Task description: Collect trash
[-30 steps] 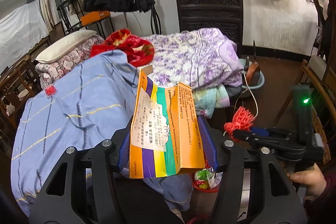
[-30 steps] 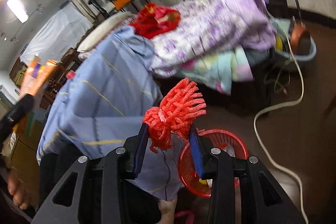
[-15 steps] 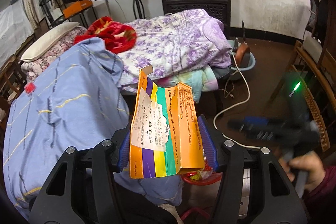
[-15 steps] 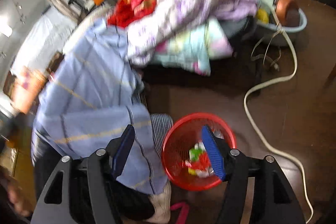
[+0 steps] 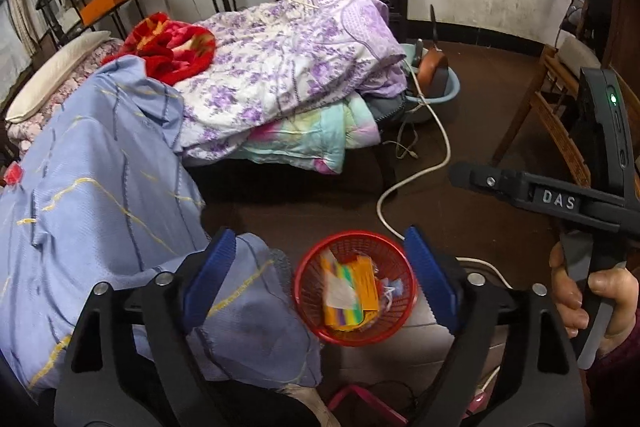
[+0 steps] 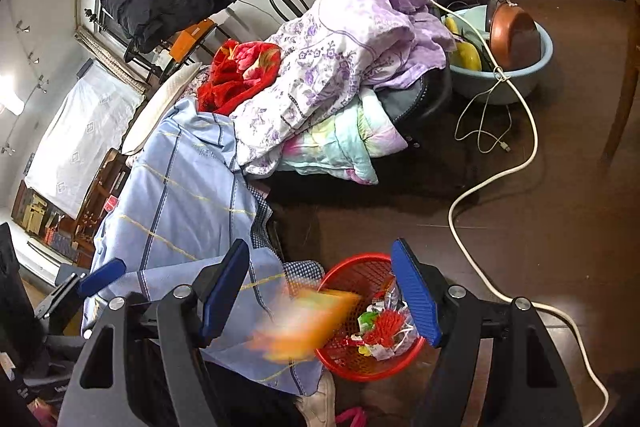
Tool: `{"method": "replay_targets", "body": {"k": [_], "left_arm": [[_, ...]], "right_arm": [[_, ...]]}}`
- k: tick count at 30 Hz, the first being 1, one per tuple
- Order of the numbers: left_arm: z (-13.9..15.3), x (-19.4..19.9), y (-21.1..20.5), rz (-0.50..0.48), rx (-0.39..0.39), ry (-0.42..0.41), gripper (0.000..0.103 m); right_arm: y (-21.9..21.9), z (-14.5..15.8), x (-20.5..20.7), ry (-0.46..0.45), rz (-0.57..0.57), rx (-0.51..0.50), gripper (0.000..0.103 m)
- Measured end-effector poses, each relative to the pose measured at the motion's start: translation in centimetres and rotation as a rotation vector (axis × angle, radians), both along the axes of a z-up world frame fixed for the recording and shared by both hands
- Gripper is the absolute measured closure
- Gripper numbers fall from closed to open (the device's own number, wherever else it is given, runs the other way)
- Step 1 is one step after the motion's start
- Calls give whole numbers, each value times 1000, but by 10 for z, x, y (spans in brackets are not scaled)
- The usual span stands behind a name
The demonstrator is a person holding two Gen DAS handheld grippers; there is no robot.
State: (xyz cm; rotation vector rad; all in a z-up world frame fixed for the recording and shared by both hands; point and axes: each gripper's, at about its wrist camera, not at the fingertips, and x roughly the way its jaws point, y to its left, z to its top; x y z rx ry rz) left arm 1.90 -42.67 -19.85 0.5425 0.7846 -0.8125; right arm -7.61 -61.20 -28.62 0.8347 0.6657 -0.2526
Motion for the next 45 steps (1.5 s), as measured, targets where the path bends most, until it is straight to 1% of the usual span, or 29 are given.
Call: {"method": "replay_targets", "body": {"k": [3, 9, 21, 26, 30, 32, 35, 37, 41, 45], "left_arm": [[7, 5, 6, 29, -9, -22, 18], [31, 11, 29, 88, -58, -61, 17], [83, 14, 92, 178, -206, -130, 17], [103, 14, 122, 212, -272, -151, 17], [116, 12, 143, 231, -321, -159, 15], [122, 9, 152, 232, -337, -170, 12], [127, 3, 158, 220, -349, -174, 8], [126, 0, 156, 203, -344, -163, 8], [117, -6, 144, 168, -318, -104, 7], [101, -9, 128, 140, -284, -50, 7]], "right_arm": [[4, 2, 1, -9, 10, 2, 31], [22, 25, 10, -38, 57, -39, 31], [78, 104, 29, -92, 164, -185, 31], [109, 144, 34, -118, 205, -271, 31], [131, 168, 35, -135, 230, -324, 29], [144, 181, 35, -134, 248, -355, 27], [158, 198, 32, -111, 254, -420, 21], [162, 207, 29, -81, 246, -455, 16], [158, 218, 19, -8, 236, -472, 15], [145, 216, 6, 53, 212, -499, 14]]}}
